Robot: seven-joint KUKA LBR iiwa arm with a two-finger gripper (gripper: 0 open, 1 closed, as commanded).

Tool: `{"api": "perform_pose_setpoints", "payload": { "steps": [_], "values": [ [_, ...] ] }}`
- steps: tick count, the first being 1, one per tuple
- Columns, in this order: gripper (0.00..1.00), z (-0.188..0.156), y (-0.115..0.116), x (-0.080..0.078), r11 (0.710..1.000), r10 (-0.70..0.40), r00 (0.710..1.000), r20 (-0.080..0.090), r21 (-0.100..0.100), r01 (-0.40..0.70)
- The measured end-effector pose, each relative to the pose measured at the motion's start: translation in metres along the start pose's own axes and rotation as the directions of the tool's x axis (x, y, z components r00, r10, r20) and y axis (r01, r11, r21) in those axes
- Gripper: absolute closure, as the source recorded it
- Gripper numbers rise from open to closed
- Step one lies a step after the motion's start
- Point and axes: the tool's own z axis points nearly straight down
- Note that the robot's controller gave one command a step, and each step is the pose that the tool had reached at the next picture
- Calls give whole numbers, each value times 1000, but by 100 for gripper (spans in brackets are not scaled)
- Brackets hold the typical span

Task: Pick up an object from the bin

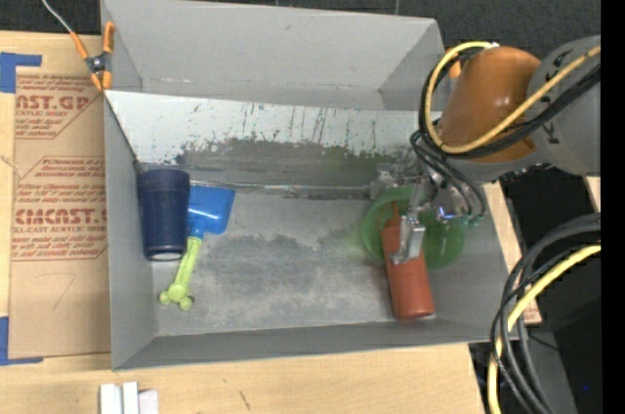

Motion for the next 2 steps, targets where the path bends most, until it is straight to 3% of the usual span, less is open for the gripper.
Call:
{"api": "perform_pose_setpoints", "payload": {
  "steps": [1,2],
  "values": [
    [0,-45,7,-8,992,-124,992,8,-2,124],
    [0,45,-23,40,978,-207,978,16,6,207]
  ]
}}
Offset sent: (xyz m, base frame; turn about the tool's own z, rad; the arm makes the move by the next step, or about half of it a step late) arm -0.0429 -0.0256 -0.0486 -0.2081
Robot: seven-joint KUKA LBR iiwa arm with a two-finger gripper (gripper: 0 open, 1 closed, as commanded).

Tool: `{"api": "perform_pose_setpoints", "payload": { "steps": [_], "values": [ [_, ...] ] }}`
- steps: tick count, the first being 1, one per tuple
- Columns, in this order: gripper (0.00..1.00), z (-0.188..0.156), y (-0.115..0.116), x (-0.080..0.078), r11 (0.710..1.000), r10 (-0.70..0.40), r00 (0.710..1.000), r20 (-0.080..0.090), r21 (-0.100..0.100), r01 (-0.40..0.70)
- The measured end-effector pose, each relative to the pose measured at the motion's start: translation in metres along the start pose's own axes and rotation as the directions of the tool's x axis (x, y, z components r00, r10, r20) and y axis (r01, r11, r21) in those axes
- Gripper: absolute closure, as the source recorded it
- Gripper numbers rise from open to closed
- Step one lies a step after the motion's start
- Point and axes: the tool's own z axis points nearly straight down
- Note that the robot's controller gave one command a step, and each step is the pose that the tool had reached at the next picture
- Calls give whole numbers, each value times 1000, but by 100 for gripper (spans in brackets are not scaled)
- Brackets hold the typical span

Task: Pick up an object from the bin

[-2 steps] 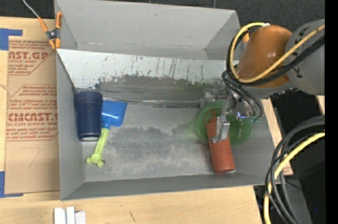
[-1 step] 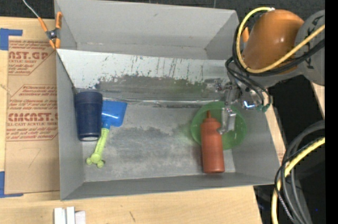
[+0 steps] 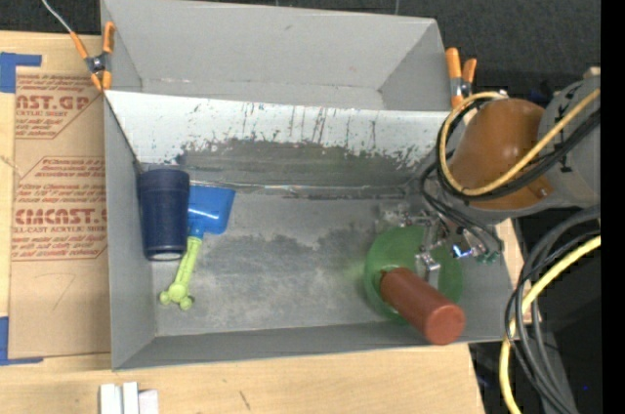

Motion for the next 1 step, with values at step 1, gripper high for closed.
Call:
{"api": "perform_pose_setpoints", "payload": {
  "steps": [1],
  "values": [
    [100,5,-18,5,987,158,987,12,-4,-158]
  ]
}}
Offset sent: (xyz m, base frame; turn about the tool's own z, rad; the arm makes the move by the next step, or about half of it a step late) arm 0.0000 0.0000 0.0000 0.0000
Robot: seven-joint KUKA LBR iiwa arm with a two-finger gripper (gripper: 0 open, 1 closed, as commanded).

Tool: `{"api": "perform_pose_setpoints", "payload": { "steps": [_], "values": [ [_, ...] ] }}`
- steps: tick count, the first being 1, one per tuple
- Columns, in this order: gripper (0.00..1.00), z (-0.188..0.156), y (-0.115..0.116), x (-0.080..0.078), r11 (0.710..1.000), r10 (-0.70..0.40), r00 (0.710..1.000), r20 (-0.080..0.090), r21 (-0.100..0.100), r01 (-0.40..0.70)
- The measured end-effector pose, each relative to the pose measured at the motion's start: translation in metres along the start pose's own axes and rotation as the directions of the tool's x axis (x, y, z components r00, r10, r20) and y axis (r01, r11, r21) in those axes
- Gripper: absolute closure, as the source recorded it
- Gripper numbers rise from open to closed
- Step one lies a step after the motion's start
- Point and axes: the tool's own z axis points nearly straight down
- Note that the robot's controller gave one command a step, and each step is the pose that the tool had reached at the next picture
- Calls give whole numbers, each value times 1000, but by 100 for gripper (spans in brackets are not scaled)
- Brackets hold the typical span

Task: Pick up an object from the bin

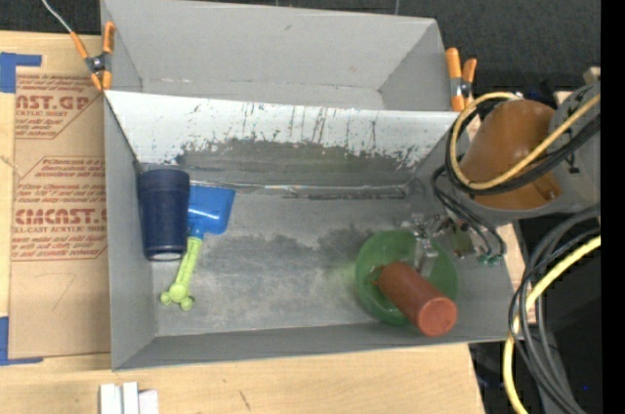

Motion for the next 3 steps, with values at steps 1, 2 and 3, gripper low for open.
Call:
{"api": "perform_pose_setpoints", "payload": {
  "steps": [1,2,3],
  "values": [
    [100,0,0,0,1000,0,1000,0,0,0],
    [100,-53,-3,1,999,-48,999,7,2,48],
    [100,-148,7,-20,1000,7,1000,12,3,-7]
  ]
}}
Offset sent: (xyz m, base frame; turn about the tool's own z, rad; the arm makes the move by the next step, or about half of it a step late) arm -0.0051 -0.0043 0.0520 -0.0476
